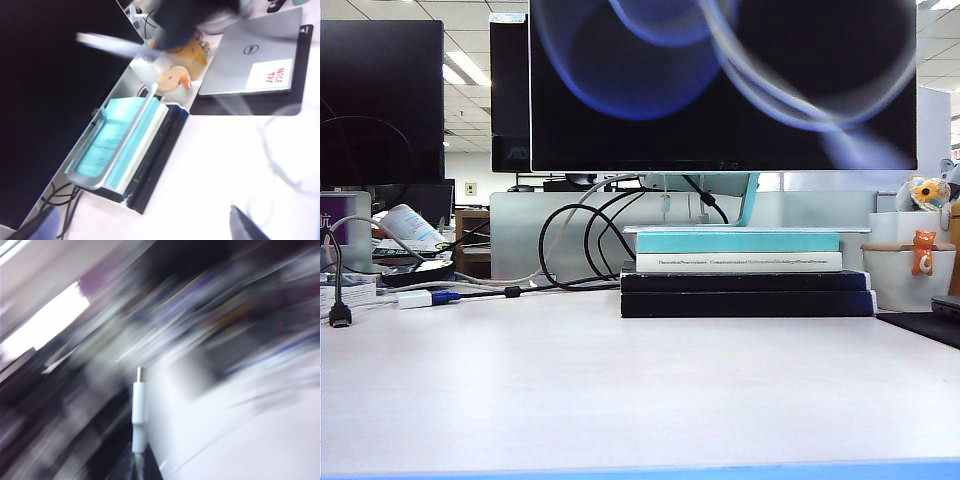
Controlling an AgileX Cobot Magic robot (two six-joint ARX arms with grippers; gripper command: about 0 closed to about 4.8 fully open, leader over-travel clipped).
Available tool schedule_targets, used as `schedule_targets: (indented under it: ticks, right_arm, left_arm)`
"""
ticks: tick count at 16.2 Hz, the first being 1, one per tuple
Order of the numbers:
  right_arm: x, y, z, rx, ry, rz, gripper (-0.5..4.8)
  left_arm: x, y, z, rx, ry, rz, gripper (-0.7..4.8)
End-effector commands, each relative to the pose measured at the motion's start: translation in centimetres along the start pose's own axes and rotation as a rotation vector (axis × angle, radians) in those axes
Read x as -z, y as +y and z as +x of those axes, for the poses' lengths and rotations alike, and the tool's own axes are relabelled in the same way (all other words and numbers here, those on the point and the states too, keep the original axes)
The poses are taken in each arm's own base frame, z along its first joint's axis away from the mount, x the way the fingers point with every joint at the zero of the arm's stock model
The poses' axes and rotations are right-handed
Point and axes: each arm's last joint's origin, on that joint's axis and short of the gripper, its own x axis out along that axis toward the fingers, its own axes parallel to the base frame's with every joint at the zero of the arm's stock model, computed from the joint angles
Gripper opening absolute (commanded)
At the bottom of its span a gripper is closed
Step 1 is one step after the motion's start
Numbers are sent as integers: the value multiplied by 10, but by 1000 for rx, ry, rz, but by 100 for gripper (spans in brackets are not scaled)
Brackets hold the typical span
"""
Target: Unfold the white charging cable into a straight cable.
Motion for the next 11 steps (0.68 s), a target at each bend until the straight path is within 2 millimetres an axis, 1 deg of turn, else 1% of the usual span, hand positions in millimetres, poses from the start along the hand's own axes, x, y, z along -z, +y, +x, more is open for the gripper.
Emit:
schedule_targets:
  ticks: [1, 2, 3, 4, 5, 6, 7, 8, 9, 10, 11]
  right_arm:
    - [6, 3, 5, -136, 113, 15, -5]
    - [7, 7, 8, -263, 191, -31, -5]
    - [5, 5, 7, -236, 161, -50, -5]
    - [0, -14, -6, 164, -79, 81, -5]
    - [4, -16, -5, 160, -47, 120, -5]
    - [7, -11, 0, 10, 57, 115, -5]
    - [10, -5, 5, -183, 179, 83, -5]
    - [9, 0, 6, -268, 228, 53, -5]
    - [5, 2, 6, -250, 190, 9, -5]
    - [3, -2, 5, -147, 101, 13, -5]
    - [4, -15, 4, 108, -35, 118, -5]
  left_arm:
    - [-1, 1, -1, -2, -7, -21, 479]
    - [-1, 0, -1, 0, -3, -27, 479]
    - [0, 0, -1, 1, -1, -27, 479]
    - [-1, 0, 0, 2, -1, -25, 479]
    - [0, 0, 0, 3, 0, -26, 479]
    - [0, 0, -1, 6, 5, -33, 479]
    - [1, -1, -1, 11, 14, -44, 479]
    - [2, -1, 0, 15, 20, -45, 479]
    - [2, -1, 2, 17, 23, -44, 479]
    - [2, -1, 2, 16, 24, -41, 479]
    - [2, -2, 3, 23, 23, -37, 479]
